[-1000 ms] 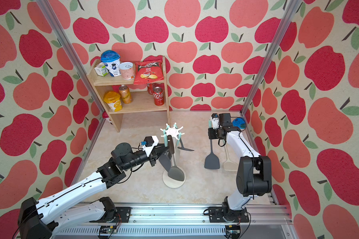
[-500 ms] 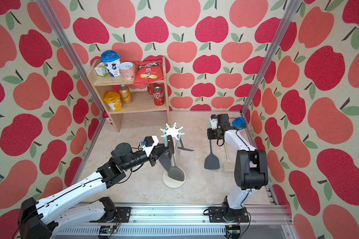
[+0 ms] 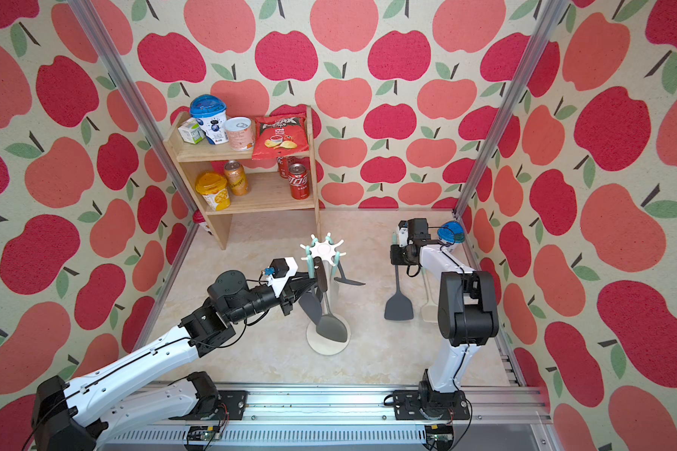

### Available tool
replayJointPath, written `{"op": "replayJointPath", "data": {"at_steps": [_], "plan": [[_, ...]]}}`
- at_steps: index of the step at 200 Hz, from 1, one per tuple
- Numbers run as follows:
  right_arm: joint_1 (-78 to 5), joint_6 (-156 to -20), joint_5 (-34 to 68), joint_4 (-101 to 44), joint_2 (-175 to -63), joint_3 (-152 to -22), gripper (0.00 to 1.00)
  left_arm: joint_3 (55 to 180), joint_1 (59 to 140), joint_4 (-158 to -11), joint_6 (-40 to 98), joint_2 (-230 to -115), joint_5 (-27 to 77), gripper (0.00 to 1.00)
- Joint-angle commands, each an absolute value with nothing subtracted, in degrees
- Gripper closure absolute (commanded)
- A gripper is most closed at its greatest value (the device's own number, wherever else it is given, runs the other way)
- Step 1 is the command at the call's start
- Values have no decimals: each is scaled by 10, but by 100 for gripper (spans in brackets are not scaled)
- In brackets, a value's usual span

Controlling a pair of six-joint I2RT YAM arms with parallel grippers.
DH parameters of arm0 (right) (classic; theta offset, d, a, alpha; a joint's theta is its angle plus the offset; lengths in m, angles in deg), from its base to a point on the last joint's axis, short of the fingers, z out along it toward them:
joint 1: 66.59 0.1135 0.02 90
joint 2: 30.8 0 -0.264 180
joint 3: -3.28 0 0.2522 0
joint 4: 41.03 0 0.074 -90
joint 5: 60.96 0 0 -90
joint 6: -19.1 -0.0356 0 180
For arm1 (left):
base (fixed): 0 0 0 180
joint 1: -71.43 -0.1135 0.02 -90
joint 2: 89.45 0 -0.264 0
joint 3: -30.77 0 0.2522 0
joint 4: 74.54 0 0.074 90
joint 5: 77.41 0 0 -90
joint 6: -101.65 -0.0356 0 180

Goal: Take the spatula off the kitchen utensil rack
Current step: Place the spatula at the center of the board.

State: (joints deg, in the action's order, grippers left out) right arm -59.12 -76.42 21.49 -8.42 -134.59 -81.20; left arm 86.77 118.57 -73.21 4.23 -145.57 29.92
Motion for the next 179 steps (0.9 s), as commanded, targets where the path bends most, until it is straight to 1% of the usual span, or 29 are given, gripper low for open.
{"op": "replayJointPath", "data": {"at_steps": [1,179], "plan": [[-596,-779,224,-91,-1355,-821,100,847,1186,-793,30,-1462,283,100],[-607,-795,220,-90,-1407,-830,100,852,1185,-792,31,-1472,285,100]]}}
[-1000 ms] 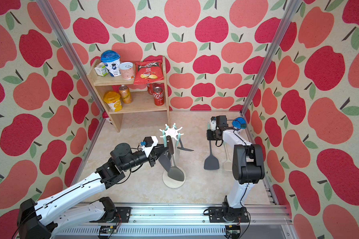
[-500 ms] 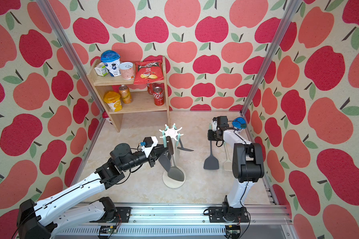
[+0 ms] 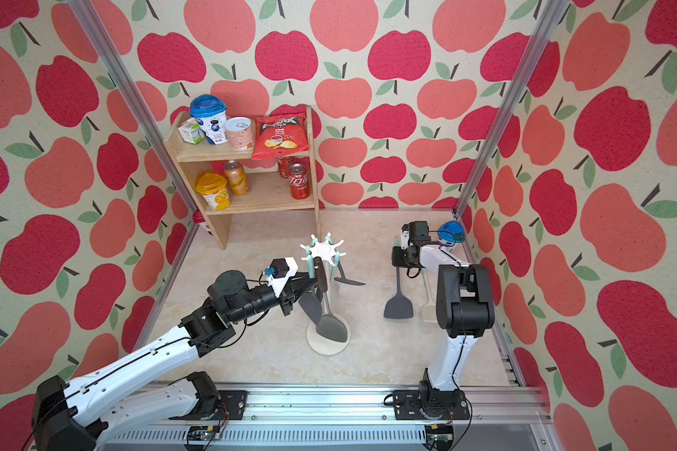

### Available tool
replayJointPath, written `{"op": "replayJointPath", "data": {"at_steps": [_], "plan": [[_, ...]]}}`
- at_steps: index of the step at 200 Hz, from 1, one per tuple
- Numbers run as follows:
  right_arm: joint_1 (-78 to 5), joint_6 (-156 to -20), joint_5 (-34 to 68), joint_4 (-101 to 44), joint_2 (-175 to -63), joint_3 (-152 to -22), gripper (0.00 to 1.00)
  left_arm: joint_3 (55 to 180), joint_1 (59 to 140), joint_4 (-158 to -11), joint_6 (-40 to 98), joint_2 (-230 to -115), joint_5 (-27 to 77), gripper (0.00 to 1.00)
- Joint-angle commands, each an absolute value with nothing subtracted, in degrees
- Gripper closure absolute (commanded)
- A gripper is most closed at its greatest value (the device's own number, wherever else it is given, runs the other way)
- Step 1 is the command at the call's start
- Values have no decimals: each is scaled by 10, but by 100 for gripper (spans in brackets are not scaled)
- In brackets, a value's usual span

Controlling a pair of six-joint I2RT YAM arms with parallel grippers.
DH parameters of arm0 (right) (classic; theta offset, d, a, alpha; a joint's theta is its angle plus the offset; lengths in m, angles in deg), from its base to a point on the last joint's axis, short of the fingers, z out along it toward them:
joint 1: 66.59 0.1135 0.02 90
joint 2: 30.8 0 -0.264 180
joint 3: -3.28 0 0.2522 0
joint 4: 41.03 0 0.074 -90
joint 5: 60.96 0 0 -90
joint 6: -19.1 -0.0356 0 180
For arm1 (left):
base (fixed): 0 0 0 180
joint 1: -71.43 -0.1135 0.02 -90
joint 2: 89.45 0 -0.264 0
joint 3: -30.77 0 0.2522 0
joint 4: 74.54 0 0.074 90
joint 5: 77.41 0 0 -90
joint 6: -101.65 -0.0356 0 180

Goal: Take the spatula off the kitchen utensil rack
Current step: Place the spatula at the center of the board.

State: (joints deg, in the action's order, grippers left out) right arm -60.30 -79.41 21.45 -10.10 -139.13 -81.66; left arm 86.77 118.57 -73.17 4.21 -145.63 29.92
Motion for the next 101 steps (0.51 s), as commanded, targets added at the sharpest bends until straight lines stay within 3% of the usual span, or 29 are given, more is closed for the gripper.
{"op": "replayJointPath", "data": {"at_steps": [1,101], "plan": [[-607,-794,220,-89,-1407,-831,100,852,1185,-792,31,-1471,284,100],[-616,-793,206,-33,-1452,-875,100,854,1186,-792,29,-1476,282,100]]}}
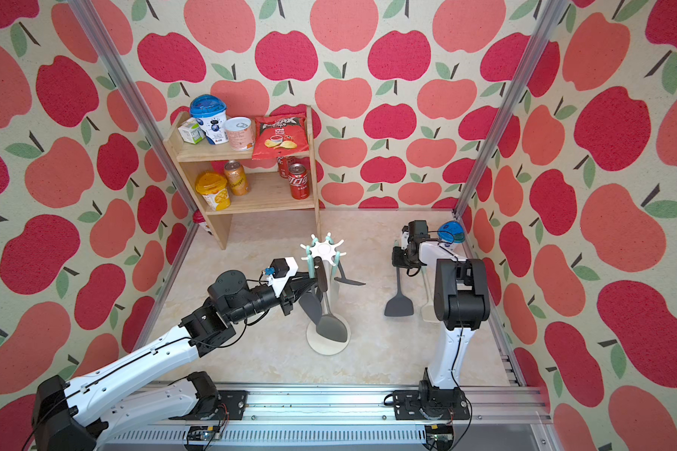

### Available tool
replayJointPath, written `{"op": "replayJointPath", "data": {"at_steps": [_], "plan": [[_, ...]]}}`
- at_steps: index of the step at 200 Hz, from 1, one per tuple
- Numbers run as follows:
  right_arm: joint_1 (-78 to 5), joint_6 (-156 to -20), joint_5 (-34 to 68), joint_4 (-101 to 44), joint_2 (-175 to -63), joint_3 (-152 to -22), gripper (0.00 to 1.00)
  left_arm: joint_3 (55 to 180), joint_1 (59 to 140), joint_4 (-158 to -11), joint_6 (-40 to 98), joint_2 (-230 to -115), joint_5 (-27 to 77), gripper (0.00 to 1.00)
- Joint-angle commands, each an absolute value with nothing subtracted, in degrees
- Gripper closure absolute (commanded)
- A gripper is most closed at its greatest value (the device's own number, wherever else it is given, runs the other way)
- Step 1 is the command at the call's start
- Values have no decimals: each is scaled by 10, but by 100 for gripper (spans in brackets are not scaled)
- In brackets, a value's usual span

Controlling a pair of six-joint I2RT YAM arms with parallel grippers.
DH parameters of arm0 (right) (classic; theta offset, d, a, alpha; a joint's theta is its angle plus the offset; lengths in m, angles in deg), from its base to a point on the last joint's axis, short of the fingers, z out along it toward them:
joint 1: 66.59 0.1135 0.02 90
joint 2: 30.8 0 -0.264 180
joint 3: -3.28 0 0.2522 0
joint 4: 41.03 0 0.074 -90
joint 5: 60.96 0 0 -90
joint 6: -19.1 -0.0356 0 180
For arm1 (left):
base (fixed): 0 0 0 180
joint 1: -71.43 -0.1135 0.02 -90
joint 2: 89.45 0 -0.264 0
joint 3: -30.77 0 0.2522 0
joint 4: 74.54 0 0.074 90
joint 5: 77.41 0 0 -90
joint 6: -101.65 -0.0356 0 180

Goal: Take the spatula off the kitchen utensil rack
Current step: Place the spatula at the center of the board.

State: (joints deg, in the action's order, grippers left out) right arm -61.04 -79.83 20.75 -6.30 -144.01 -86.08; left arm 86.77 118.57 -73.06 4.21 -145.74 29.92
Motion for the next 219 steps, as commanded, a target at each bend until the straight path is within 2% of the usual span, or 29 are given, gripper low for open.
{"op": "replayJointPath", "data": {"at_steps": [1,67,120,144,219], "plan": [[-616,-793,206,-33,-1453,-875,100,853,1186,-792,29,-1476,282,100],[-621,-803,207,-3,-1476,-896,100,858,1186,-792,29,-1483,282,100],[-623,-808,190,4,-1484,-905,93,859,1186,-791,28,-1484,285,100],[-624,-808,189,5,-1482,-905,89,857,1186,-789,28,-1482,291,100],[-623,-816,189,2,-1451,-899,66,858,1186,-789,29,-1483,297,100]]}}
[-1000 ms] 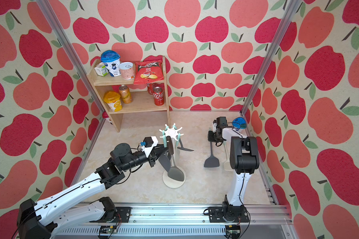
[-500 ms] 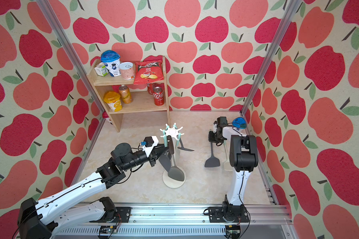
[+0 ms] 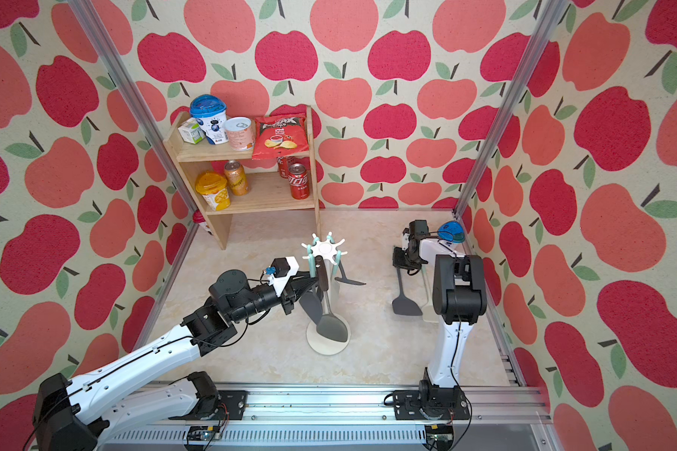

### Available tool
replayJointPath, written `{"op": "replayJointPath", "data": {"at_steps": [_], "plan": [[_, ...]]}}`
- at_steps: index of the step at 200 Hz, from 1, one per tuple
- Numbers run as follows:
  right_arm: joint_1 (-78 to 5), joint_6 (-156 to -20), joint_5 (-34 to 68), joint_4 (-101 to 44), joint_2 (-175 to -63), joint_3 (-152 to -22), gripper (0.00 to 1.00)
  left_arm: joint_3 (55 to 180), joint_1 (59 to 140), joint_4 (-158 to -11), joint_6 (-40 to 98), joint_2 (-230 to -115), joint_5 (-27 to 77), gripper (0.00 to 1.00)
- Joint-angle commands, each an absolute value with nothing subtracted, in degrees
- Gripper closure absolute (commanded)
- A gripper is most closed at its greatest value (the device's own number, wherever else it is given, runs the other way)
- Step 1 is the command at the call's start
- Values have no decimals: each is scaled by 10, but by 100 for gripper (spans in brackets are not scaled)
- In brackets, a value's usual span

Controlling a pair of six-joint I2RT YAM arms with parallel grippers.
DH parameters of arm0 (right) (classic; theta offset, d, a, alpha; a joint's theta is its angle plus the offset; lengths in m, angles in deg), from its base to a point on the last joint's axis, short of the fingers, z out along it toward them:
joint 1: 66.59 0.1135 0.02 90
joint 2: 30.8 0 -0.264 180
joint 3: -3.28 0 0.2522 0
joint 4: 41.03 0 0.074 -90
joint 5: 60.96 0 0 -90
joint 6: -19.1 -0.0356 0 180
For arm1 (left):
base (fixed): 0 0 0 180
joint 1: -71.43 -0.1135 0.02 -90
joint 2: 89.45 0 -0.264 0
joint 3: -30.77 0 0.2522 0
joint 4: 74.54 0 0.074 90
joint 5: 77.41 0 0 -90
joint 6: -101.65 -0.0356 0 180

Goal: Take the spatula off the kitchen utensil rack
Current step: Place the spatula at the center of the board.

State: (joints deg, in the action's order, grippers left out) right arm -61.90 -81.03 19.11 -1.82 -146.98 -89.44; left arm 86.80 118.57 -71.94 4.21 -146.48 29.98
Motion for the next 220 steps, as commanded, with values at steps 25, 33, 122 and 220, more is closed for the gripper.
{"op": "replayJointPath", "data": {"at_steps": [25,33,122,220], "plan": [[-624,-818,190,-9,-1414,-885,63,857,1186,-788,28,-1482,298,100],[-623,-819,188,-15,-1398,-880,63,856,1186,-787,28,-1481,299,100],[-623,-805,-16,-157,-1154,-722,52,856,1186,-785,6,-1484,320,100],[-610,-815,-128,-232,-1035,-634,49,871,1186,-789,-6,-1496,331,100]]}}
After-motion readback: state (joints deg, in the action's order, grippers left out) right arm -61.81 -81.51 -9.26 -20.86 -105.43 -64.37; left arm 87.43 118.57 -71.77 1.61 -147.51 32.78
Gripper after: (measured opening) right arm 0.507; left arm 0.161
